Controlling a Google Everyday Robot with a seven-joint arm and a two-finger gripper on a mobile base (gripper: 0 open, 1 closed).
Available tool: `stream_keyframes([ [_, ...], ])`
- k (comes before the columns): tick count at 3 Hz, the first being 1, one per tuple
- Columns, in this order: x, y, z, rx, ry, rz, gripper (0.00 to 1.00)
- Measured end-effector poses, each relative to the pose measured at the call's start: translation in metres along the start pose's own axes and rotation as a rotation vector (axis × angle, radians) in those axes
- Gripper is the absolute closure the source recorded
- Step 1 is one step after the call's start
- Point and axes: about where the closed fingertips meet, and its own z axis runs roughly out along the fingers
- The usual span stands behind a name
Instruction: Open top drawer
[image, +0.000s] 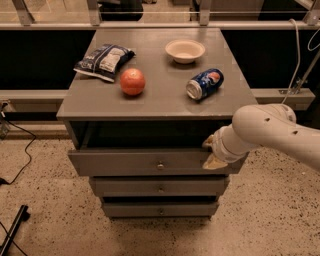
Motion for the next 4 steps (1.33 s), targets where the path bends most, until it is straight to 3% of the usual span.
stream_keyframes([
  [2, -0.0008, 0.0010, 0.0008, -0.003, 0.000, -0.002, 0.07],
  [3, -0.0010, 0.0014, 0.0011, -0.003, 0.000, -0.002, 0.00],
  [4, -0.0009, 0.0015, 0.0020, -0.006, 0.001, -0.003, 0.00],
])
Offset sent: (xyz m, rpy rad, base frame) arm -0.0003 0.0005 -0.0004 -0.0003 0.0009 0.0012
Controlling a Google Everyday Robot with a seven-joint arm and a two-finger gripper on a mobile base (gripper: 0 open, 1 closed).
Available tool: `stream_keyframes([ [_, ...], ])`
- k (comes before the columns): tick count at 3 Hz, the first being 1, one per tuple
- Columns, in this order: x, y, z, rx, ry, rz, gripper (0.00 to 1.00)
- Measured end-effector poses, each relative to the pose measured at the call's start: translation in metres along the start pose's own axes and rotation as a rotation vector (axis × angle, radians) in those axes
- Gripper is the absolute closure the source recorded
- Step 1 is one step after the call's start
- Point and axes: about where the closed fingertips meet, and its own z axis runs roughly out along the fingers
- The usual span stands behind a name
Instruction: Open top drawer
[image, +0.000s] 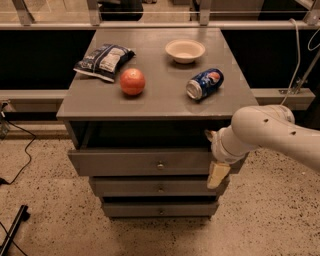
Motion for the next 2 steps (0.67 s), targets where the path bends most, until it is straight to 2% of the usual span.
stream_keyframes([
  [1, 0.009, 0.007, 0.014, -0.051, 0.014, 0.006, 0.15],
  [2, 0.019, 0.014, 0.024, -0.100, 0.029, 0.017, 0.35],
])
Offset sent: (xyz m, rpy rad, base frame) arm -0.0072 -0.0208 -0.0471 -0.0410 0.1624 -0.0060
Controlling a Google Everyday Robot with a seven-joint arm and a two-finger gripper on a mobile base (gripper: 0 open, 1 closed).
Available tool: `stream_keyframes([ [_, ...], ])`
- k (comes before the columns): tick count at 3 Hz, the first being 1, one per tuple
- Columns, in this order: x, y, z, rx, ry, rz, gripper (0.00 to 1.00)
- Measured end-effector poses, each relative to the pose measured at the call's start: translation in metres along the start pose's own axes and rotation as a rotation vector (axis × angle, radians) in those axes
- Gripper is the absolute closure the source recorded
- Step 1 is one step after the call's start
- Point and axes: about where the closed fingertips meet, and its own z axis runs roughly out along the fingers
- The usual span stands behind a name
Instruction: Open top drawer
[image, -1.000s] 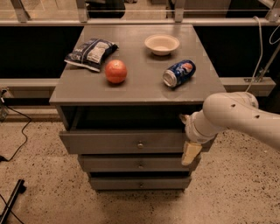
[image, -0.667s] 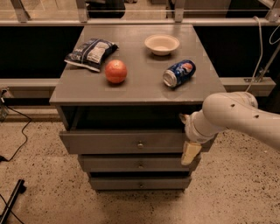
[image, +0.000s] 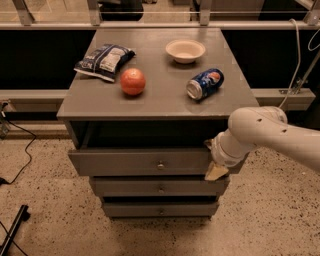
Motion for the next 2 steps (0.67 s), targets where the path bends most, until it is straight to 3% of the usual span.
stream_keyframes([
  [2, 0.0065, 0.0136, -0.0062, -0.046, 0.005, 0.009, 0.40],
])
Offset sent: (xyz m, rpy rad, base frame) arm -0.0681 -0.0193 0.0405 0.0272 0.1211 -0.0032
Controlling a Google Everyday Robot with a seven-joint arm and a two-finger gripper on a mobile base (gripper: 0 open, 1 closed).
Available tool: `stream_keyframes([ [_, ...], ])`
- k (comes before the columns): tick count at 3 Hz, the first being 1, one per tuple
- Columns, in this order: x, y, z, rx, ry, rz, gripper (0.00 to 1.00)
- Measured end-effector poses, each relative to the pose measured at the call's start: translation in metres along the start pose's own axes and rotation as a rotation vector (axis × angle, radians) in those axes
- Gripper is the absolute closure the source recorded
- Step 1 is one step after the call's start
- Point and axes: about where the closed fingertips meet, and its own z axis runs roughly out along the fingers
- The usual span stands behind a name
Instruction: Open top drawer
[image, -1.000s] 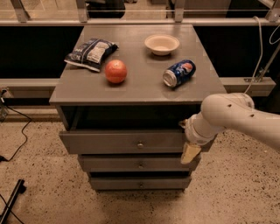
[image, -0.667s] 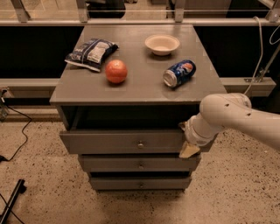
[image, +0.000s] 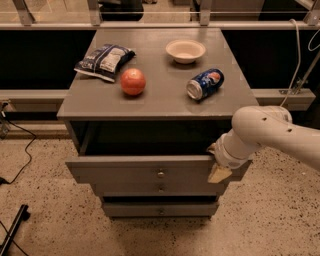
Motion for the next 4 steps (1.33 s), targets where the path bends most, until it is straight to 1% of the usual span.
stream_keyframes([
  [1, 0.000, 0.000, -0.001, 0.000, 0.000, 0.000, 0.32],
  [2, -0.001, 0.013, -0.021, 0.008, -0.054, -0.020, 0.14],
  [3, 0.006, 0.021, -0.026, 0.014, -0.078, -0.049, 0.00],
  [4, 0.006, 0.021, -0.026, 0.014, -0.078, -0.050, 0.00],
])
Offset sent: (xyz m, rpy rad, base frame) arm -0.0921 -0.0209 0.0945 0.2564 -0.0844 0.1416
